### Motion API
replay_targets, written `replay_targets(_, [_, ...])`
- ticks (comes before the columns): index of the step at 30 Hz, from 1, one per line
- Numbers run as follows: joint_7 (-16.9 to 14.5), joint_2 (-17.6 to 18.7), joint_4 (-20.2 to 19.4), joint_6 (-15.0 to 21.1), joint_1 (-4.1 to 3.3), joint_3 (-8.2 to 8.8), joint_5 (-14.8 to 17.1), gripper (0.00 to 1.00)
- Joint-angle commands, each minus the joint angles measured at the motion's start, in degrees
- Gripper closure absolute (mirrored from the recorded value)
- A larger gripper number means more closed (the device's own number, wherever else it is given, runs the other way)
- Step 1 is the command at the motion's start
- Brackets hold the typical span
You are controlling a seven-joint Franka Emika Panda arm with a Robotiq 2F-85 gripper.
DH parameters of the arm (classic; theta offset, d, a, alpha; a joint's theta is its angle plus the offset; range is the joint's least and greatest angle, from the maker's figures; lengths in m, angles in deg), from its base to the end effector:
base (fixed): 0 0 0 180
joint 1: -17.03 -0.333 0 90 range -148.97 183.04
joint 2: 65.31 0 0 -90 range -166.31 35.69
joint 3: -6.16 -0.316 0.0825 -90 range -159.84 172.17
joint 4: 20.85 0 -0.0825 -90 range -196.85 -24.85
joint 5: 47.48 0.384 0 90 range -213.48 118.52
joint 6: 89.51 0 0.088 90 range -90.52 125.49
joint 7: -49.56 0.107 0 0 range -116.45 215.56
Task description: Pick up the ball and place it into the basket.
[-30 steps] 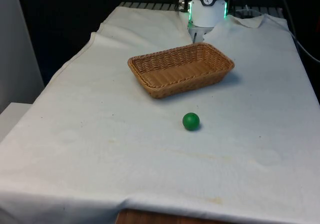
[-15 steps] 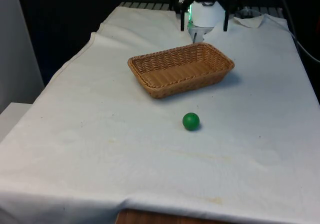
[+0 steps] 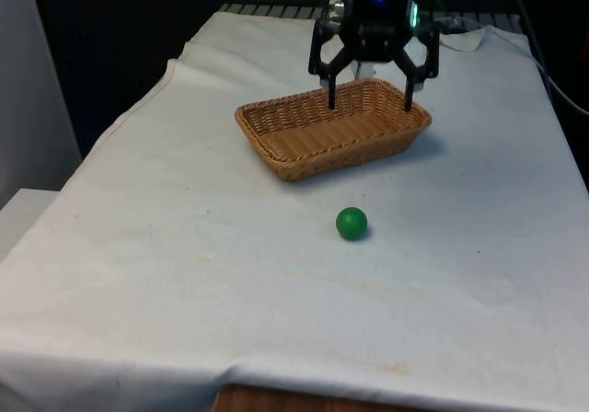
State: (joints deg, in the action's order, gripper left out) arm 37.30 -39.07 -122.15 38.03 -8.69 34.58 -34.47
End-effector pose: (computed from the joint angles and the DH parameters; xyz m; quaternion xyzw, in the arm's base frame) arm 0.6576 0.0058 0.3356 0.9986 0.0415 0.0295 0.0174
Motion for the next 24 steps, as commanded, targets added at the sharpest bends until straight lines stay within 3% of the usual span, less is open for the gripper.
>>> replay_targets(1, [-0.7, 0.9, 0.2, 0.9, 0.46, -0.46, 1.0, 0.00])
replay_targets(2, [-0.2, 0.4, 0.0, 0.4, 0.00, 0.00, 0.3, 0.00])
replay_targets(3, [-0.8, 1.3, 0.3, 1.2, 0.46, -0.46, 1.3, 0.00])
replay_targets(10, [-2.3, 5.2, 1.6, 3.6, 0.74, -0.57, 3.8, 0.00])
replay_targets(11, [-1.8, 4.9, 1.3, 3.3, 0.17, 0.00, 3.2, 0.00])
replay_targets(12, [-2.8, 6.3, 2.2, 4.0, 0.86, -0.57, 4.5, 0.00])
replay_targets(17, [-4.4, 9.1, 3.7, 4.8, 1.38, -0.52, 6.2, 0.00])
replay_targets(18, [-4.7, 9.6, 4.1, 4.8, 1.43, -0.40, 6.6, 0.00])
replay_targets(19, [-3.9, 9.1, 3.6, 4.6, 0.74, 0.06, 6.0, 0.00])
replay_targets(20, [-5.0, 10.1, 4.4, 4.9, 1.60, -0.40, 6.9, 0.00])
replay_targets(24, [-7.4, 12.1, 5.3, 5.2, 2.01, 0.11, 9.2, 0.00])
